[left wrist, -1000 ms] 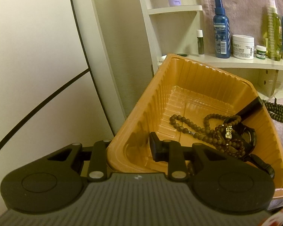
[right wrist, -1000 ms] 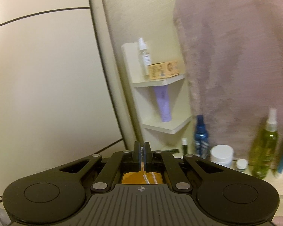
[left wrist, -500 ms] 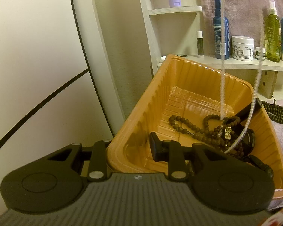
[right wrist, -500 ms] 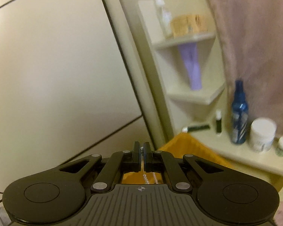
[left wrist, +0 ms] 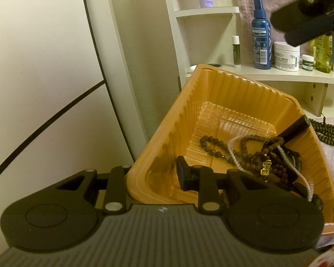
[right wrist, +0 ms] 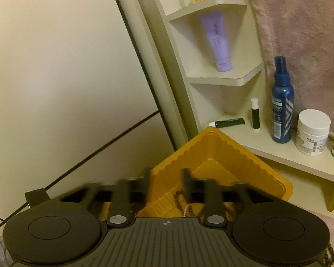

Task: Organize jewelry
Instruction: 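Lower the pearl strand into the basket and open the right tool, then move the open right tool to the last dark bead strand, then grasp the dark bead strand with the right tool and lift it high, then lower the dark strand into the basket and open the right tool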

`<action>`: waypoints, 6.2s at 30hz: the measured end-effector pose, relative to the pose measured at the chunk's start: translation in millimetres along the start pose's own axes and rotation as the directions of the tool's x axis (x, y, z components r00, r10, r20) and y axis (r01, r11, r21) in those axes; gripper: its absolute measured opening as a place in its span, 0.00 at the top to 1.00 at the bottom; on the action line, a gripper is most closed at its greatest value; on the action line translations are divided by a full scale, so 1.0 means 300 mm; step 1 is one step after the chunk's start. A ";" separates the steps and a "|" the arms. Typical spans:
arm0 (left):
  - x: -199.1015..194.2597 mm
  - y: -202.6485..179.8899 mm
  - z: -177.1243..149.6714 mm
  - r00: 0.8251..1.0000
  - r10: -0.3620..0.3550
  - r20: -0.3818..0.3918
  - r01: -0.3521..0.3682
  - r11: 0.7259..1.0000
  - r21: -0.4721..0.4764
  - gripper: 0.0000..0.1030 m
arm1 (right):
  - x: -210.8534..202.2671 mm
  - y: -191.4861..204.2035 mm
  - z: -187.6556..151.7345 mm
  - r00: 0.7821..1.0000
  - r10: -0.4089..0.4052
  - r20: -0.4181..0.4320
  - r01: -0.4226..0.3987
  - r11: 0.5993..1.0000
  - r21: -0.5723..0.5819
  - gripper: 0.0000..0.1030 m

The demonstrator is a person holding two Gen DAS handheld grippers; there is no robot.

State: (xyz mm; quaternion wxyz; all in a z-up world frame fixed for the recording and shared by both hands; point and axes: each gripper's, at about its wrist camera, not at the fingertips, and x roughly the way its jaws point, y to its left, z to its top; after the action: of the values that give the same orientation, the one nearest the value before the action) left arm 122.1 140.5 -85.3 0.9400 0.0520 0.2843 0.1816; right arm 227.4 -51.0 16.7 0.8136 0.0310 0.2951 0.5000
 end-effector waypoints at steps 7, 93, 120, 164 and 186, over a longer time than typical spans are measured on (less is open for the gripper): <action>0.000 0.002 -0.001 1.000 -0.001 -0.001 0.001 1.000 0.001 0.76 | -0.024 -0.021 -0.005 0.999 -0.035 0.007 0.035 0.999 0.009 0.53; 0.013 0.000 -0.009 1.000 0.011 -0.018 -0.010 1.000 0.023 0.75 | -0.150 -0.479 -0.499 0.916 -0.390 -0.090 0.393 0.919 0.019 0.87; 0.011 0.000 -0.006 1.000 0.010 -0.017 -0.009 1.000 0.024 0.75 | -0.493 -0.262 -0.125 0.921 -0.375 0.102 0.381 0.923 -0.048 0.93; -0.006 -0.003 -0.001 1.000 0.008 -0.008 -0.008 1.000 0.001 0.76 | -0.512 0.125 0.305 0.949 -0.183 0.256 0.247 0.937 -0.247 0.93; -0.010 -0.005 0.002 1.000 0.005 -0.010 -0.005 1.000 0.004 0.76 | -0.154 0.117 0.241 0.996 -0.066 0.056 0.077 0.974 -0.215 0.93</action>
State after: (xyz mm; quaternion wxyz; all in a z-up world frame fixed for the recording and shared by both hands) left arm 120.6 138.0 -83.5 0.9380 0.0534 0.2891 0.1835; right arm 221.3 -54.4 109.1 0.8365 -0.0566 0.2197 0.4988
